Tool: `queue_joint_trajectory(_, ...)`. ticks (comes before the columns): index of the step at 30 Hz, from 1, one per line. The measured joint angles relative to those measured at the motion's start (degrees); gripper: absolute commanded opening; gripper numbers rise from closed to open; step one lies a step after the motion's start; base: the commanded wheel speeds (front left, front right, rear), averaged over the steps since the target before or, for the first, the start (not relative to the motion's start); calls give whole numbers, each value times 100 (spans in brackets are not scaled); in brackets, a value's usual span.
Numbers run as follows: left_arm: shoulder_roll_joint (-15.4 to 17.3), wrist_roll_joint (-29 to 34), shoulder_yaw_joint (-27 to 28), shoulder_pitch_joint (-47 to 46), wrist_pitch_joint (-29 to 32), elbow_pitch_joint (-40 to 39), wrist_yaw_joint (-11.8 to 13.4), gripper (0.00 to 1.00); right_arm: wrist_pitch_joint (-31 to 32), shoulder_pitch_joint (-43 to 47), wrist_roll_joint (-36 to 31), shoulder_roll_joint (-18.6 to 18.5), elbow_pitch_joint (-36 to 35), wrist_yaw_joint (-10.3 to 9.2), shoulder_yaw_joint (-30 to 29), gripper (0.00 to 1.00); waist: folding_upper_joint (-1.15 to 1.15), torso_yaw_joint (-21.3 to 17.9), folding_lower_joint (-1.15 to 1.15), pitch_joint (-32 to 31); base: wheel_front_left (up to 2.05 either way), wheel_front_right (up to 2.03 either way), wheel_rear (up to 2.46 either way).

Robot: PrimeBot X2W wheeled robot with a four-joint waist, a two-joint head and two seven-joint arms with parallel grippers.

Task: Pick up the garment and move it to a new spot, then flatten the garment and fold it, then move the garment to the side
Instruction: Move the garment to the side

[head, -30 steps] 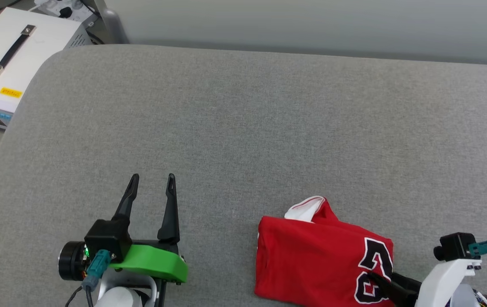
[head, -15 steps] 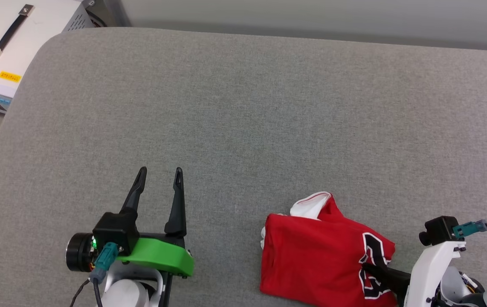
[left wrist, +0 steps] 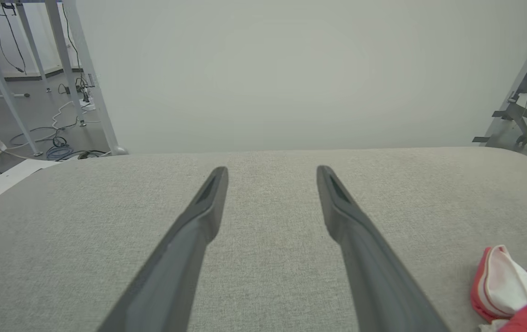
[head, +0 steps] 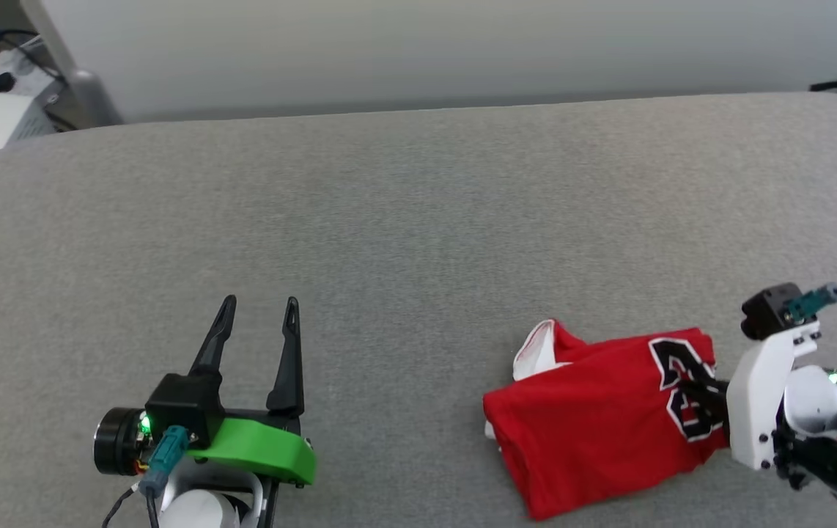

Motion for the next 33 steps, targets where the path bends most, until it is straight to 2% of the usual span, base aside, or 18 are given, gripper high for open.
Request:
queue_joint_trajectory(5,168,153,-99,-238,197,-189,-76,100,69,-753,-146,-249,456,0,210,0,0,-609,0,85,0,0,0)
queue_joint_trajectory(8,258,281,-152,-445,381,-357,-112,100,-146,-1178,-245,-461,834,0,352,0,0,-1016,0,241,0,0,0)
queue_joint_trajectory(11,386,383,-196,-703,609,-543,-152,100,-468,-1648,-342,-644,1335,0,405,0,0,-1340,0,488,0,0,0)
queue_joint_trajectory(17,581,673,-322,-1291,1011,-857,-285,100,-1237,-2562,-417,-730,2515,0,215,0,0,-1720,0,1114,0,0,0)
queue_joint_trajectory(18,622,786,-371,-1625,1145,-1040,-372,100,-1683,-3023,-438,-794,3156,0,-30,0,0,-1830,1,1499,0,0,0)
queue_joint_trajectory(23,695,955,-438,-1978,1290,-1279,-431,100,-2338,-3626,-503,-903,3931,0,-302,0,0,-1866,1,2135,0,0,0)
queue_joint_trajectory(29,733,1036,-465,-2208,1403,-1434,-447,100,-2947,-4103,-546,-781,4700,0,-388,0,0,-1832,1,2821,0,0,0)
queue_joint_trajectory(30,738,1048,-471,-2230,1413,-1441,-448,100,-3051,-4169,-573,-758,4856,0,-402,9,0,-1822,1,2924,0,0,0)
queue_joint_trajectory(31,743,1060,-477,-2251,1429,-1444,-450,100,-3181,-4237,-594,-739,5012,0,-428,40,0,-1809,1,3024,0,0,0)
queue_joint_trajectory(32,745,1069,-481,-2264,1438,-1446,-452,100,-3308,-4287,-632,-728,5152,0,-464,100,0,-1799,1,3096,0,0,0)
queue_joint_trajectory(33,747,1077,-485,-2269,1439,-1446,-452,100,-3429,-4357,-671,-717,5308,0,-508,100,0,-1785,1,3178,0,0,0)
